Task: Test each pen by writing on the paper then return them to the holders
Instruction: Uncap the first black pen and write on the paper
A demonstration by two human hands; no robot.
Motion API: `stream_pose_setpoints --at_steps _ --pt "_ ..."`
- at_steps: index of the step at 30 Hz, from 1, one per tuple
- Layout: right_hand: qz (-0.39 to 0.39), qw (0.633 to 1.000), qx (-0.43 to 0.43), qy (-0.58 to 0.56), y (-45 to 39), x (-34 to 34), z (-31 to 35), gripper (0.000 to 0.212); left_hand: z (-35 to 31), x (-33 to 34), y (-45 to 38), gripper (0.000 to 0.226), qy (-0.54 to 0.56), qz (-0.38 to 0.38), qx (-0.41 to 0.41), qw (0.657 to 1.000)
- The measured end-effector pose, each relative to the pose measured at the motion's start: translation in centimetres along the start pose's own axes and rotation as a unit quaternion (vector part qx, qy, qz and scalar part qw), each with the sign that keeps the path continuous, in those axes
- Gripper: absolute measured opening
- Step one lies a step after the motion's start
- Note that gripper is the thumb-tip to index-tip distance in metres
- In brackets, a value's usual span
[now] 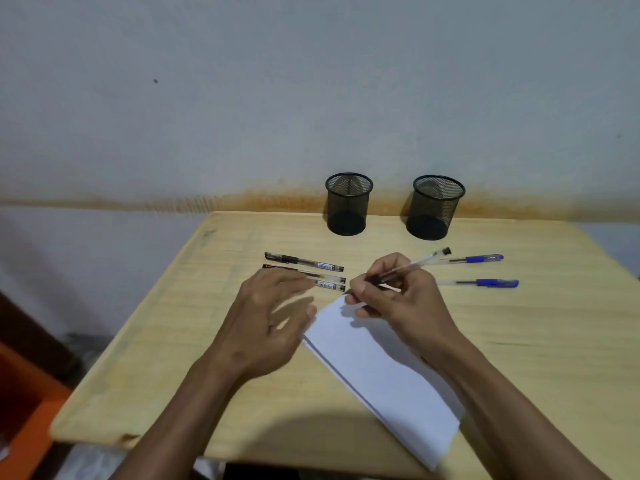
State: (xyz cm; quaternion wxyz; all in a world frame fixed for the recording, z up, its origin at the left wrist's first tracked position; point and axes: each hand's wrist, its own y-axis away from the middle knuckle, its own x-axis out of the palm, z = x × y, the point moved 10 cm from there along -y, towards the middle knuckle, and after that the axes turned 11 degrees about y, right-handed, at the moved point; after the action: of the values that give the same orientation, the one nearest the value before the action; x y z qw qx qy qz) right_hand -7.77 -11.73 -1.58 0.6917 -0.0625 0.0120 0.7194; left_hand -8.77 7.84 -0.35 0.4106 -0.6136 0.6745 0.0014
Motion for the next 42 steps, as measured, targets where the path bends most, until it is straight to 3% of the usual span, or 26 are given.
stream_pose_setpoints --at_steps 6,9,12,18,27,42 --pt "0.048 0.998 0.019 0.024 0.3 2.1 -2.4 0.012 1.1 3.2 0.1 0.052 -0.073 0.176 -0.003 0.982" --pt "0.088 0.995 0.009 0.047 0.8 2.5 -2.7 0.010 1.8 4.1 0.6 0.053 -0.103 0.227 -0.002 0.969" --pt "0.089 0.991 -0.005 0.104 0.7 2.4 -2.7 0.011 2.1 4.5 0.8 0.055 -0.124 0.240 0.010 0.963" --pt "0.064 0.992 -0.003 0.108 -0.3 4.2 -3.5 0.022 2.8 4.8 1.3 0.059 -0.134 0.258 0.019 0.957" --pt "0.077 0.988 0.003 0.133 -1.1 5.4 -3.9 0.021 3.3 5.5 1.4 0.069 -0.169 0.300 0.024 0.938" --pt "0.104 0.973 -0.025 0.203 -1.4 6.5 -3.3 0.015 2.9 5.2 1.3 0.066 -0.163 0.285 0.027 0.944"
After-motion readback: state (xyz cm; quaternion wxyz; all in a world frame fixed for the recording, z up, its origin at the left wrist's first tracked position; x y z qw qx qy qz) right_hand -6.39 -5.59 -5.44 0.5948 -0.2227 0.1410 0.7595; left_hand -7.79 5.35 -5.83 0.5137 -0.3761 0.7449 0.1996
